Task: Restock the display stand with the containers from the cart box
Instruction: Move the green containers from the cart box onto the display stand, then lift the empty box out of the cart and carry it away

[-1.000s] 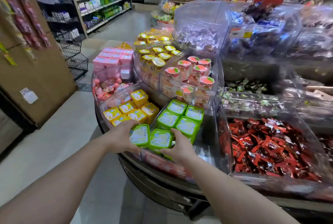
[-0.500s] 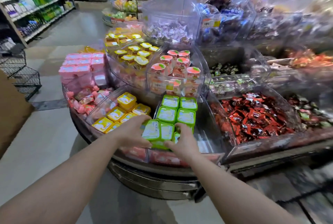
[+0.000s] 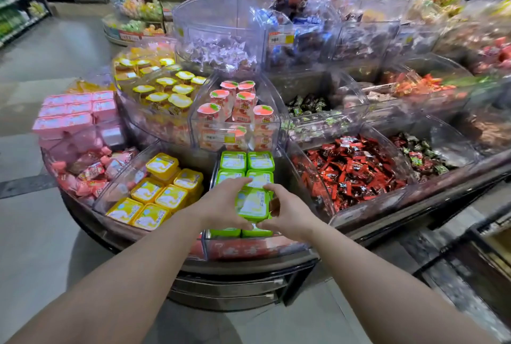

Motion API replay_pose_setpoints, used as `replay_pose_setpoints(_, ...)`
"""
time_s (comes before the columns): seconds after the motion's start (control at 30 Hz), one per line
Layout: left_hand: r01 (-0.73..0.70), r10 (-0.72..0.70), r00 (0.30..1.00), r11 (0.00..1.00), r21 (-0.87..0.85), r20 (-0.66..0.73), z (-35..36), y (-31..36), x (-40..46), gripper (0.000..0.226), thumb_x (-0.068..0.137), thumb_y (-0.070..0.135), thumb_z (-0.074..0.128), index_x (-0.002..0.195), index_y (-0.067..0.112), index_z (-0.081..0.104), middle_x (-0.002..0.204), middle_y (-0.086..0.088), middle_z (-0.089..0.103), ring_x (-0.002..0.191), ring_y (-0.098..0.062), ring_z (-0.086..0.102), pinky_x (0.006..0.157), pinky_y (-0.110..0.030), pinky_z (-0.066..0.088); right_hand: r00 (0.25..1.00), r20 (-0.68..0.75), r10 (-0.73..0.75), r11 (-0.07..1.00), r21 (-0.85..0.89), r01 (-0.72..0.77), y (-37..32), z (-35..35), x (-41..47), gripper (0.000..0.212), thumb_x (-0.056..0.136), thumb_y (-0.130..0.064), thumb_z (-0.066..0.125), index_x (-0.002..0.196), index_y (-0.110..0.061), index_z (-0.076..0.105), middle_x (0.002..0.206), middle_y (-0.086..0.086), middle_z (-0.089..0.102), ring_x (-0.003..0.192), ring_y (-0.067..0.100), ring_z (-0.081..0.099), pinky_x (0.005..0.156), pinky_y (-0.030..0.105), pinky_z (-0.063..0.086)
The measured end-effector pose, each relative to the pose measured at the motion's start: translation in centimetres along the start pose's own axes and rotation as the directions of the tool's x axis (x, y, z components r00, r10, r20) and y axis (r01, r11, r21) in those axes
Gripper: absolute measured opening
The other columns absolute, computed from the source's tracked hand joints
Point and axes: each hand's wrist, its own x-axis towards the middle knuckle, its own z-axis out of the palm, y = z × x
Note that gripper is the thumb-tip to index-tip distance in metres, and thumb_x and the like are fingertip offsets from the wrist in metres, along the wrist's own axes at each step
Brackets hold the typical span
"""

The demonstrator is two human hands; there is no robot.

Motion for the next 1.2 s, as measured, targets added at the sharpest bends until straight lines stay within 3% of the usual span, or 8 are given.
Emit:
replay_pose_setpoints(0.17,0.11,-0.098,0.985,0.991,0.078,-0.14,0.5,-2.9,-0.7,0.097,0.067,0.044,0.08,0.147,0.031,0.026,0.147,0.003,0.03,0.137,-0.019,0.025,0.11,-0.036,0.031,0.993,0.01,0.122,0.992,-0.023,-0.121,3.0,0.6,0.8,0.09,0.073,-0.027,0.081,0.146,-0.032,0.028,0.125,-0.001,0.057,0.082,0.011,0.059,0.072,0.026,0.048)
replay_pose_setpoints(0.3,0.167,-0.16,0.982,0.984,0.064,-0.101,1.1,-3.9,-0.8,0.094,0.071,0.04,0.079,0.148,0.029,0.025,0.147,0.0,0.03,0.137,-0.022,0.028,0.109,-0.039,0.034,0.988,0.058,0.146,0.989,-0.018,-0.146,3.8,1.3,1.5,0.09,0.076,-0.023,0.079,0.147,-0.033,0.026,0.135,0.0,0.052,0.084,0.016,0.064,0.072,0.029,0.054)
replay_pose_setpoints(0.4,0.175,-0.167,0.979,0.983,0.057,-0.117,1.4,-3.8,-0.3,0.093,0.073,0.038,0.079,0.148,0.029,0.024,0.147,-0.001,0.031,0.137,-0.022,0.03,0.11,-0.039,0.033,0.987,0.043,0.152,0.988,-0.038,-0.15,3.7,1.7,1.9,0.09,0.077,-0.025,0.078,0.149,-0.033,0.024,0.137,0.002,0.051,0.086,0.017,0.062,0.065,0.024,0.048)
replay_pose_setpoints(0.53,0.187,-0.181,0.978,0.981,0.051,-0.107,1.4,-3.9,-0.1,0.094,0.073,0.041,0.079,0.148,0.03,0.024,0.146,0.0,0.031,0.137,-0.022,0.028,0.11,-0.038,0.033,0.988,0.048,0.147,0.988,-0.057,-0.144,3.6,1.9,1.8,0.095,0.075,-0.028,0.08,0.149,-0.033,0.02,0.136,0.001,0.053,0.089,0.017,0.062,0.079,0.034,0.054)
replay_pose_setpoints(0.73,0.156,-0.141,0.984,0.978,0.14,-0.11,0.8,-2.3,1.0,0.093,0.072,0.054,0.074,0.147,0.028,0.027,0.148,0.0,0.031,0.138,-0.023,0.024,0.111,-0.039,0.028,0.992,-0.001,0.127,0.99,-0.063,-0.127,2.6,0.5,1.4,0.091,0.078,-0.048,0.073,0.151,-0.027,0.021,0.148,0.003,0.041,0.131,0.022,0.045,0.105,0.037,0.04)
replay_pose_setpoints(0.97,0.135,-0.11,0.988,0.956,0.26,-0.109,0.5,1.7,3.0,0.075,0.085,0.061,0.054,0.147,0.025,0.029,0.151,-0.004,0.031,0.14,-0.025,0.024,0.114,-0.04,0.024,0.985,-0.105,0.134,0.982,-0.116,-0.146,1.8,-1.8,0.4,0.076,0.087,-0.048,0.062,0.15,-0.026,0.026,0.143,0.011,0.043,0.132,0.027,0.041,0.109,0.04,0.037)
replay_pose_setpoints(1.2,0.014,0.011,0.996,0.953,0.303,-0.083,2.4,9.5,5.9,0.073,0.085,0.062,0.051,0.145,0.025,0.033,0.147,-0.005,0.037,0.136,-0.028,0.031,0.112,-0.042,0.029,0.941,-0.265,0.21,0.97,-0.065,-0.235,5.3,-7.7,-4.7,0.066,0.089,-0.041,0.061,0.146,-0.025,0.033,0.14,0.005,0.048,0.127,0.026,0.048,0.105,0.04,0.042)
